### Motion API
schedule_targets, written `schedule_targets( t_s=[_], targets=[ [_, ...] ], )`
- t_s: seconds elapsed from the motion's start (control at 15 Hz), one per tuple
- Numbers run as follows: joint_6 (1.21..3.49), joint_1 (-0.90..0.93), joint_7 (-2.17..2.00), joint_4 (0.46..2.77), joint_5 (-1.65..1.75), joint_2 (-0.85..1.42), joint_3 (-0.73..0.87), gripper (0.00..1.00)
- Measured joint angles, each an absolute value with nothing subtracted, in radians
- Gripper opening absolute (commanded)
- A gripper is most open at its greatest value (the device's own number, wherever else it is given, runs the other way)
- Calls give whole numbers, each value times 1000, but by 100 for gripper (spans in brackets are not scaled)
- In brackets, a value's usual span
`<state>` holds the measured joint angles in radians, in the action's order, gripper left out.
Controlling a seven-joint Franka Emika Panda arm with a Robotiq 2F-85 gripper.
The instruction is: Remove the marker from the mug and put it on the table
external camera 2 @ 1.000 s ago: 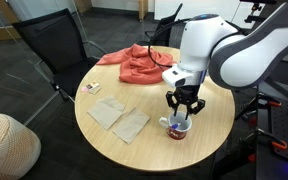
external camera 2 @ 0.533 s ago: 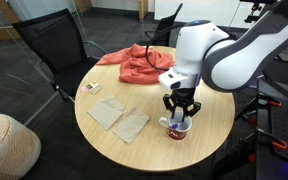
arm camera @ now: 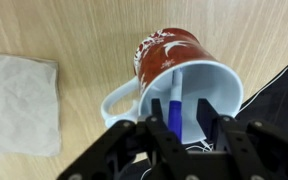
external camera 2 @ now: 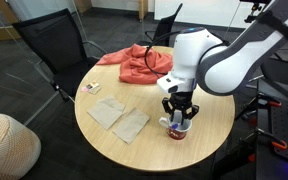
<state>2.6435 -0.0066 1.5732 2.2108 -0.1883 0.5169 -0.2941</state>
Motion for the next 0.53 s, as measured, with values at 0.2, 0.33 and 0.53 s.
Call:
schedule_targets(
  t_s=[0.2, 0.33, 0.53],
  targets=[
    [2643, -11, 1573, 2193, -184, 543, -298, 44],
    [2643, -15, 1573, 2178, -180, 563, -303, 38],
    [2642, -21, 1574, 2152, -176, 589, -313, 8]
  ],
)
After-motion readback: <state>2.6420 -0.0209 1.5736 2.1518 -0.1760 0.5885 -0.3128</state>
